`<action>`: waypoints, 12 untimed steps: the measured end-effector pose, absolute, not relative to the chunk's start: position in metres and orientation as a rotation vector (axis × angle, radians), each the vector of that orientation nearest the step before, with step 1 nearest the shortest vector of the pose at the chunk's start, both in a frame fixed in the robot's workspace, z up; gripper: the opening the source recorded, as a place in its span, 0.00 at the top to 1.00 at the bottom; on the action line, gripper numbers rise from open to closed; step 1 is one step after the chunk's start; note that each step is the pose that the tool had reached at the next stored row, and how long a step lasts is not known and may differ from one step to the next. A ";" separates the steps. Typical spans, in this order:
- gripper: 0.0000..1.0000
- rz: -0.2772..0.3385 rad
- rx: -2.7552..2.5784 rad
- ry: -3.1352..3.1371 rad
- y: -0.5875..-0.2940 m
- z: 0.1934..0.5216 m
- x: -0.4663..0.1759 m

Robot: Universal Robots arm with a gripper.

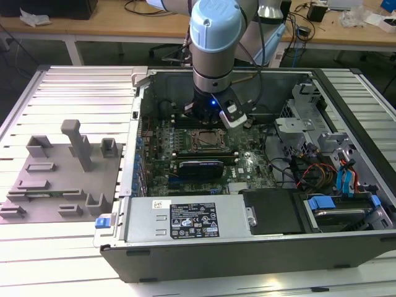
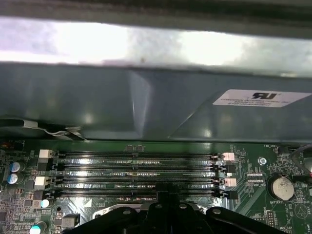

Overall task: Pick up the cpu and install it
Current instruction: 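Install the first cpu locking lever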

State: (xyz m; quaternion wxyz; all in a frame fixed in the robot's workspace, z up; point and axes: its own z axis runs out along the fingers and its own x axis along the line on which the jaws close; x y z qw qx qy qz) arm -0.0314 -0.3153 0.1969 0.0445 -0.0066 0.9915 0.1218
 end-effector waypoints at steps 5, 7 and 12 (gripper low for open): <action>0.89 0.372 -0.020 3.030 -0.316 0.197 -0.031; 0.89 0.372 -0.021 3.030 -0.316 0.197 -0.031; 0.89 0.372 -0.020 3.030 -0.316 0.207 -0.030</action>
